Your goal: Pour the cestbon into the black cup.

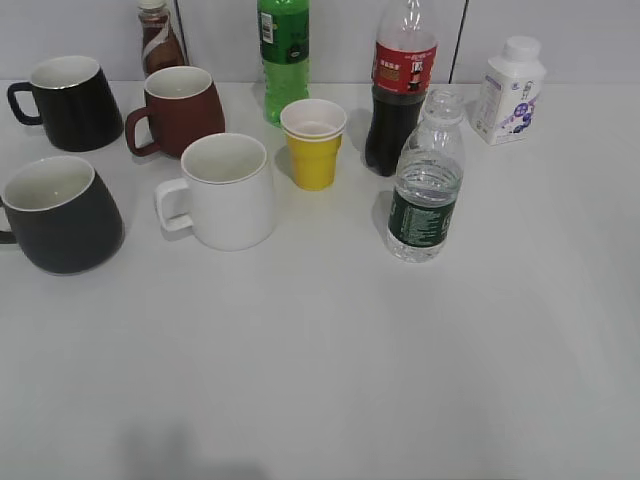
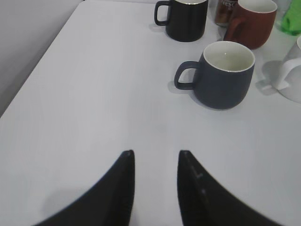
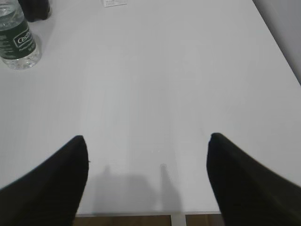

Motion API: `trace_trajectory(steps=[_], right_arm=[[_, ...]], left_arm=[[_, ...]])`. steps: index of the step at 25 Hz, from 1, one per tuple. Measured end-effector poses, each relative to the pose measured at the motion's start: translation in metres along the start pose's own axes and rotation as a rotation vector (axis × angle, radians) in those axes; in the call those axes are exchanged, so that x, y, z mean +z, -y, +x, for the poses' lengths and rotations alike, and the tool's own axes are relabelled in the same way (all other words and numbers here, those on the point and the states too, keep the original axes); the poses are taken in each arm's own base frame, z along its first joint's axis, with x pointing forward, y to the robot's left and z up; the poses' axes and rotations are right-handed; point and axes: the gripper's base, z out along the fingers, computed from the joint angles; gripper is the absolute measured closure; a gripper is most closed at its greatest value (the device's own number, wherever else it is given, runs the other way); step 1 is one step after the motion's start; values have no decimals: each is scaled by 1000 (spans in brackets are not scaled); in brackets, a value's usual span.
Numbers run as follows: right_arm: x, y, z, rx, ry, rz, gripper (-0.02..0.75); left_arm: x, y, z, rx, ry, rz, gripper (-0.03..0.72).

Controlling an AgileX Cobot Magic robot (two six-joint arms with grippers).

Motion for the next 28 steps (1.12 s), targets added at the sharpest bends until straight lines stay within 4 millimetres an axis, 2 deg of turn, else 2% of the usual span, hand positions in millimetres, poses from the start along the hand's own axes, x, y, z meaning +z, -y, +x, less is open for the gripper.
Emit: trace_trajectory(steps=[28], right_arm=[[0,0,0,0,0,0,149]], left_arm=[[0,0,0,0,0,0,450]])
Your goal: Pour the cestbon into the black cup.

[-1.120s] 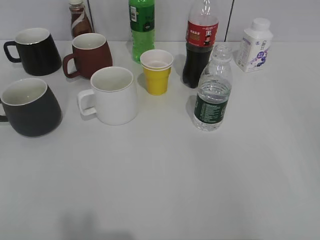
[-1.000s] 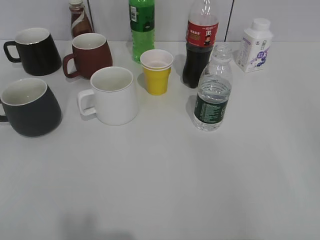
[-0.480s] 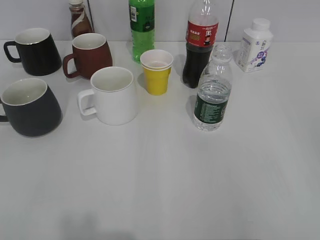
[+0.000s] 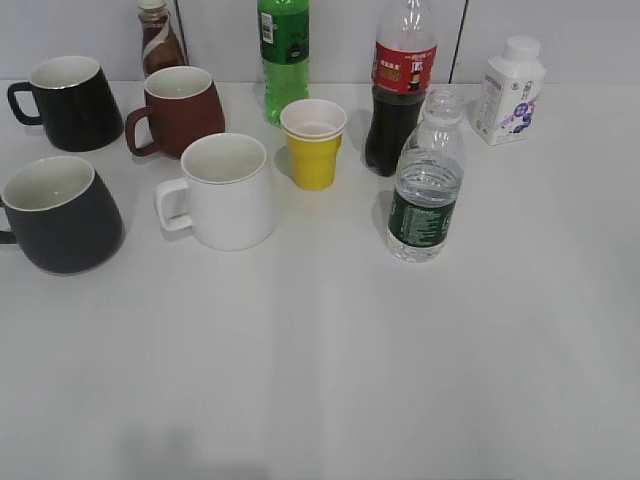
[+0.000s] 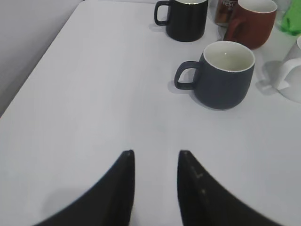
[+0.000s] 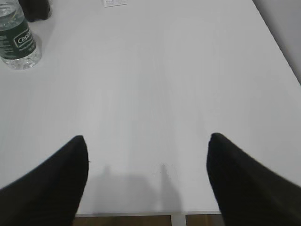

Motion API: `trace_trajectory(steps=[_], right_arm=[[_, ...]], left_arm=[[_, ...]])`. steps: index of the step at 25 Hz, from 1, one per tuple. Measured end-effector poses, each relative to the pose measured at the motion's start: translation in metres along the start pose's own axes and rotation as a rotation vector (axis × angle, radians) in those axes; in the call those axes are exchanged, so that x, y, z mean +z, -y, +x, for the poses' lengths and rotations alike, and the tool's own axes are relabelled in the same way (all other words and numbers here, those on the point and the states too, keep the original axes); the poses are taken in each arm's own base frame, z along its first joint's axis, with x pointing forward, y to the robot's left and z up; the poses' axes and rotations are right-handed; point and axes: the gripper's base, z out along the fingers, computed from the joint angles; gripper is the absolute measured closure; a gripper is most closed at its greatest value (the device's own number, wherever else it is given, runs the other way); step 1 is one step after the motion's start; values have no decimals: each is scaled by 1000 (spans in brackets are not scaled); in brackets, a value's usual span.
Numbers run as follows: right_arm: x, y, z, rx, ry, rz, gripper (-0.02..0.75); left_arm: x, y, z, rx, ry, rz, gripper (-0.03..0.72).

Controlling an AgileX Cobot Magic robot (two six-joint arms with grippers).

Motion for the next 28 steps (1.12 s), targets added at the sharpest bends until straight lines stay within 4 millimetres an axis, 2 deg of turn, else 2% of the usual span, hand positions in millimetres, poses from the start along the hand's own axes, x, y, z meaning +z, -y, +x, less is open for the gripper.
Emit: trace_trajectory(steps=[8,10,14,17,20,23,26,28], right_arm=[[0,0,0,0,0,0,149],[0,0,0,0,0,0,149],[0,0,0,0,0,0,149],[0,0,0,0,0,0,149],[0,0,0,0,0,0,149],[0,0,0,2,0,-3,149],[0,-1,0,3,0,-6,149],[0,-1,0,3,0,-6,149]], left_arm=[[-2,1,-5,-3,40,10,450],[-5,3,-17,-5,168,35,450],[-8,12,-60,2,532,108,450],[3,19,-85,18,646,139,450],[29,27,-104,34,664,161,447],[66,34,-113,55,610,174,436],[102,38,-106,63,506,169,432],[133,37,-85,72,423,151,430]])
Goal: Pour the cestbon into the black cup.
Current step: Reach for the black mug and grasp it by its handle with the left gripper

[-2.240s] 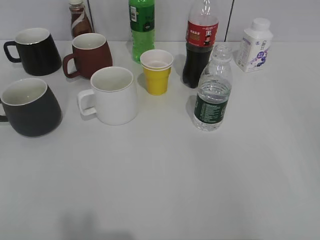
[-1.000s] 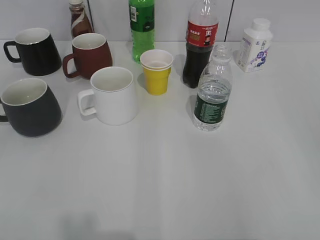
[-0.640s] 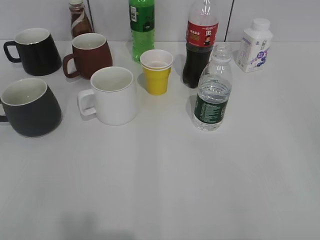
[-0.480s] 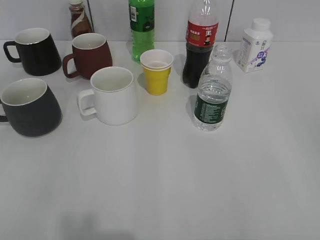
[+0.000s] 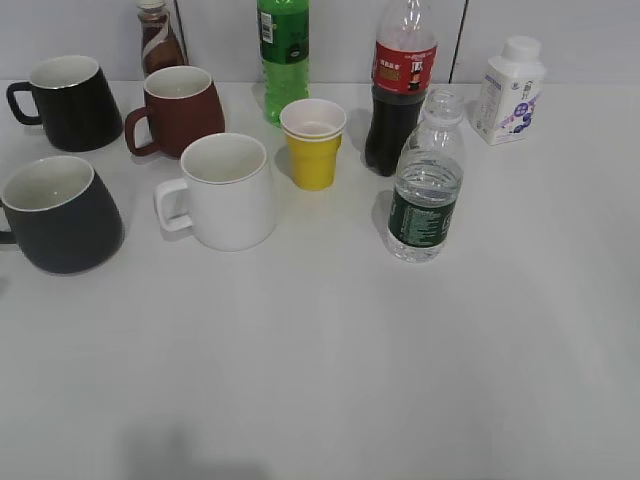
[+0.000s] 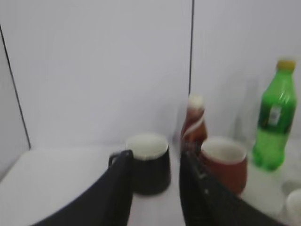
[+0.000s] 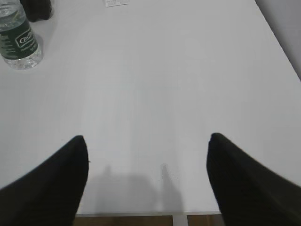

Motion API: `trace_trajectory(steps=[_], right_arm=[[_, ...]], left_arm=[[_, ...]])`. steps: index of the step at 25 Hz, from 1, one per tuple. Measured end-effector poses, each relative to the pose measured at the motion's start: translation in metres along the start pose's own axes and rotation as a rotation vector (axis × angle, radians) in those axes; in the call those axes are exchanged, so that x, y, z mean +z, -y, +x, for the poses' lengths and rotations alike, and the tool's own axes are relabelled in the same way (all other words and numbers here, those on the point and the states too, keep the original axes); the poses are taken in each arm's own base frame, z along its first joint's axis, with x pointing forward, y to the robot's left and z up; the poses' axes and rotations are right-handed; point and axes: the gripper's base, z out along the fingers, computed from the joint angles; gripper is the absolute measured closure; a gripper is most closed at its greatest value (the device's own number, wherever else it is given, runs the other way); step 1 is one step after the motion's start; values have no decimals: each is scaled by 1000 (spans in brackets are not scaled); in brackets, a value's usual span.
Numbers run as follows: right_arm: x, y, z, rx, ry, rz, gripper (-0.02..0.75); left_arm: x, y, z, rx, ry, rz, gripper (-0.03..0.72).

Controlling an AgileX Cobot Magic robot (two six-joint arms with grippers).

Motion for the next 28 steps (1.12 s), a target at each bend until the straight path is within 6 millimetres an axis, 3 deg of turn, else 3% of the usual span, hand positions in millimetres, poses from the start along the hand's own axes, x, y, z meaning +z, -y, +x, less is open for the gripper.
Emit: trace_trajectory(steps=[4,6,12,20,28], right_arm=[[0,0,0,0,0,0,149],[0,0,0,1,0,-1,149],[0,0,0,1,0,-1,149],[0,0,0,1,0,-1,149],[0,0,0,1,0,-1,149]], left_arm=[[18,-14,63,-38,-62,-54,430],[18,-18,85,-89,-56,-84,424],[33,-22,113,-75,-96,-89,374],[54,-22,157,-39,-200,-52,367],[58,-20,186,-5,-290,-14,367]])
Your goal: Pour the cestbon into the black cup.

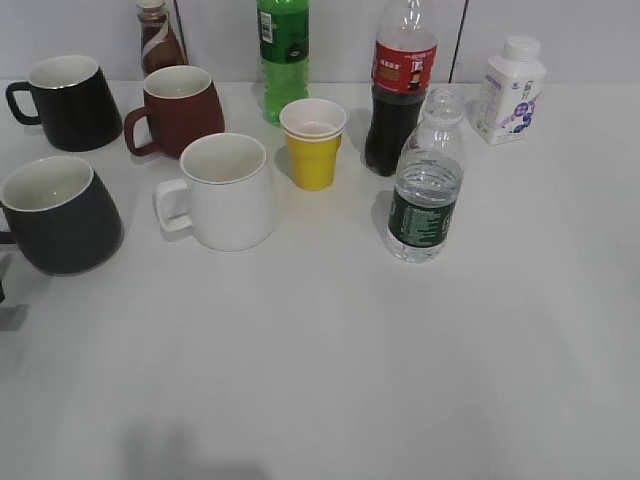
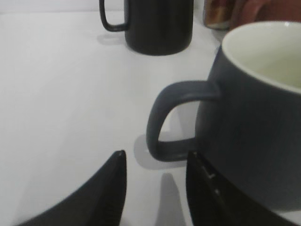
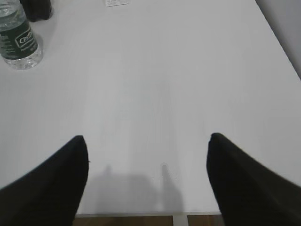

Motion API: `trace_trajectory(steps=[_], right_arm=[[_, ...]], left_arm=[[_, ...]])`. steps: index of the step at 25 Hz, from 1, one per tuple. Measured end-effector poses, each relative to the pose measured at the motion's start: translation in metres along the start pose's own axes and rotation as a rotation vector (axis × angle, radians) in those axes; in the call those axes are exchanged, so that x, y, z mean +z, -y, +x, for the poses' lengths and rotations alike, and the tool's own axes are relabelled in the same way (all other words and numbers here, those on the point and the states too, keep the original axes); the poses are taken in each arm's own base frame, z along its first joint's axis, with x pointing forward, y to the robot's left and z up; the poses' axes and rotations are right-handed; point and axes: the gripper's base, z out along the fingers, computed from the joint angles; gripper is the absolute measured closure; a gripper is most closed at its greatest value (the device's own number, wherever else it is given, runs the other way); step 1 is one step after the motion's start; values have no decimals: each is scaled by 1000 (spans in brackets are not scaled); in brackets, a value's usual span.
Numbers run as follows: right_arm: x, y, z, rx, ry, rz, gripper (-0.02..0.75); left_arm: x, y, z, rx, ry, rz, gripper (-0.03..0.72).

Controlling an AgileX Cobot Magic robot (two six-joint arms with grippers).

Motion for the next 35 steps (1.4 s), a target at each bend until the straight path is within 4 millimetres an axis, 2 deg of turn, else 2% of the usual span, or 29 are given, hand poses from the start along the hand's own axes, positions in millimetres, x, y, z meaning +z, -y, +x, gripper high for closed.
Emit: trace_trajectory(steps=[13,15,16,18,19,21,23,26,30,32,35], right_arm=[[0,0,0,0,0,0,149],[0,0,0,0,0,0,149],[0,0,0,0,0,0,149],[0,0,0,0,0,0,150],[0,0,0,-1,-1,0,154],[3,-1,-5,-19,-4,-11,175],[7,-6,-21,-88,60,-54,204],[23,-17,-54,-157,225,-154,223],[62,-27,-92,-114,348,-229,227],[87,-30,-100,-57,328,-260,229],[120,-39,-100,7,257,-328,246]], left_arm=[[38,-3,-9,25,53,30,370],[44,-3,-12,35,66,44,411],[45,-3,-13,37,68,47,453],[46,-2,-12,45,65,50,591],[46,-3,-12,46,57,48,622],[46,-3,-11,48,51,47,645],[45,-3,-13,52,51,49,647],[42,-2,-22,73,83,51,650],[34,-1,-42,87,163,47,650],[30,-1,-51,95,202,48,650],[24,2,-63,99,257,65,650]])
